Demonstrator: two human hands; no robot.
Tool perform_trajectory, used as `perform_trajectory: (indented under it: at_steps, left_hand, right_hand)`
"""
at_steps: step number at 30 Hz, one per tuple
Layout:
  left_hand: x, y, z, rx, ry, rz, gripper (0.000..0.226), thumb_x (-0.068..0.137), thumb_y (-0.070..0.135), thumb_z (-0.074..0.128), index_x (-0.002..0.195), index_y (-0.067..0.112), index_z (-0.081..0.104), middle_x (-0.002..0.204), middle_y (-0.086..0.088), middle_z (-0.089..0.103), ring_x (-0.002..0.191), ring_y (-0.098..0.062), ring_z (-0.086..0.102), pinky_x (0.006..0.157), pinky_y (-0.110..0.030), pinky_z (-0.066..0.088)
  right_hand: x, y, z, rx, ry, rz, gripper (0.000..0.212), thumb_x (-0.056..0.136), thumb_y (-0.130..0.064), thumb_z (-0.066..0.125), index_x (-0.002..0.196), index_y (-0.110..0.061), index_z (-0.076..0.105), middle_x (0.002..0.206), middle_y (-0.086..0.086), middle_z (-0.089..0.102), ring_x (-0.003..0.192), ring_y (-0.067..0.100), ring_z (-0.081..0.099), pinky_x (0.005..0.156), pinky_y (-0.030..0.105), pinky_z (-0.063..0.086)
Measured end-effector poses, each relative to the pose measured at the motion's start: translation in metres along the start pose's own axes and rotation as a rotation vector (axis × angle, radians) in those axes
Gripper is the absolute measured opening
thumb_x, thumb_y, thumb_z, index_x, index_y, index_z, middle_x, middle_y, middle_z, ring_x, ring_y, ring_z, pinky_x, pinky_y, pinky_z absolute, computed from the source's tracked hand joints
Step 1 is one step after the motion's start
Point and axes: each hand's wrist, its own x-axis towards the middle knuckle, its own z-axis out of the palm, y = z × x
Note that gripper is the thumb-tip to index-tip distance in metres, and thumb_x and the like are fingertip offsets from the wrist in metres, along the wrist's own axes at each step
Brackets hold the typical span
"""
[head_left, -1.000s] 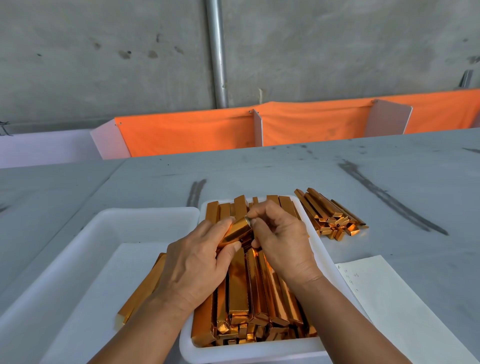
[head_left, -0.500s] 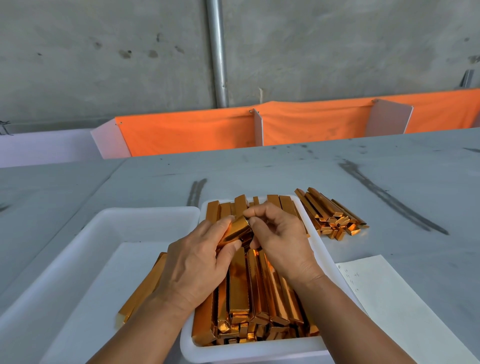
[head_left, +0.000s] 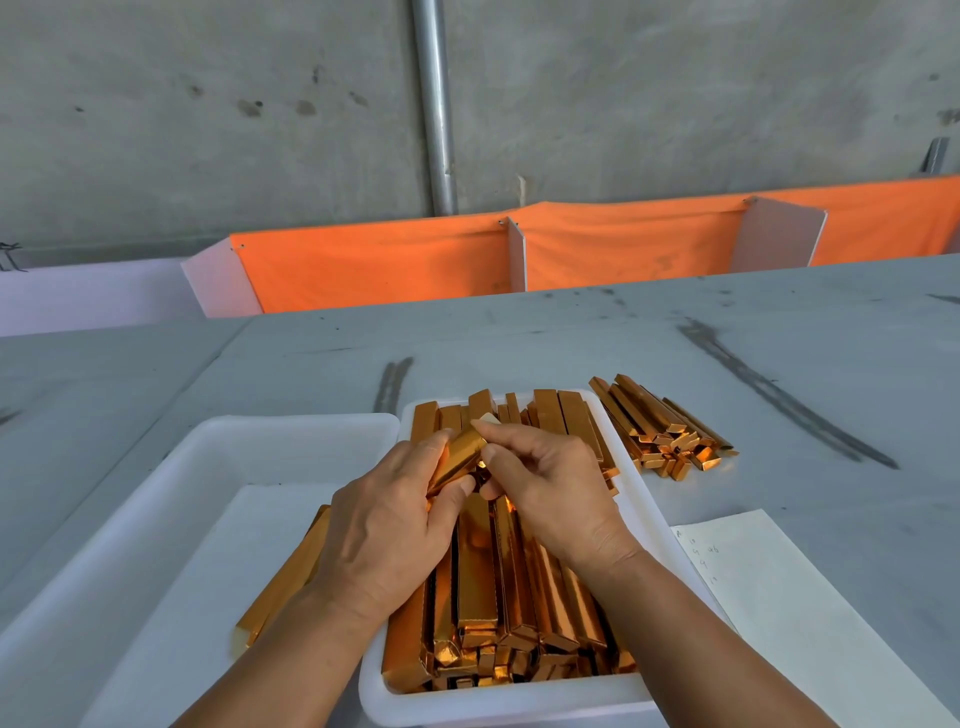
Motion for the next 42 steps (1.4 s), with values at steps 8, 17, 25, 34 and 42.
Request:
perform_trajectory:
  at_steps: [8,17,25,34,42]
  left_hand:
    - [0.0002,-0.0003,0.0009,-0.016,0.011,-0.025,0.068,0.085,0.061,0.032,0.137,0.021,0.050,0.107,0.005,0.064,0.084,-0.012,0.062,0.068,-0.020,0.046]
    - [-0.0001,0.0010,-0.0007,-0.044,-0.008,0.019,0.061,0.088,0.059,0.038,0.135,0.022,0.051,0.106,0.005,0.064,0.085,-0.013,0.063,0.069,-0.018,0.046]
    - [-0.0014,0.0025,-0.0030,-0.062,-0.029,0.076,0.057,0.089,0.056,0.043,0.134,0.021,0.054,0.103,0.005,0.064,0.083,-0.014,0.062,0.067,-0.015,0.041]
    - [-0.0014,0.0040,-0.0044,-0.071,-0.024,0.075,0.057,0.088,0.055,0.044,0.133,0.022,0.055,0.096,0.005,0.062,0.074,-0.009,0.054,0.063,-0.010,0.033]
    - [-0.0020,0.0056,-0.0058,-0.080,-0.035,0.083,0.060,0.086,0.056,0.041,0.132,0.021,0.056,0.098,0.005,0.063,0.077,-0.010,0.057,0.063,-0.017,0.037]
  right_hand:
    - [0.0009,-0.0012,-0.0013,0.131,-0.077,0.073,0.034,0.098,-0.020,0.058,0.127,-0.036,0.063,0.077,-0.014,0.071,0.061,-0.008,0.061,0.052,0.003,0.041]
    - [0.0036,-0.0010,-0.0032,0.207,0.059,0.095,0.031,0.105,-0.024,0.042,0.125,-0.041,0.058,0.072,-0.002,0.072,0.071,0.018,0.068,0.048,0.019,0.046]
    - [0.0050,-0.0058,-0.0077,0.367,0.073,0.217,0.022,0.101,-0.029,0.052,0.095,-0.026,0.072,0.071,0.010,0.072,0.062,0.028,0.060,0.040,0.020,0.041]
    - [0.0022,-0.0056,-0.0060,0.374,0.029,0.175,0.013,0.095,-0.029,0.064,0.094,-0.019,0.073,0.070,0.003,0.067,0.059,0.013,0.059,0.042,0.020,0.042]
    - [0.0051,-0.0025,-0.0065,0.377,0.053,0.149,0.003,0.094,-0.014,0.066,0.093,-0.014,0.069,0.062,0.002,0.063,0.046,0.009,0.052,0.044,0.020,0.043]
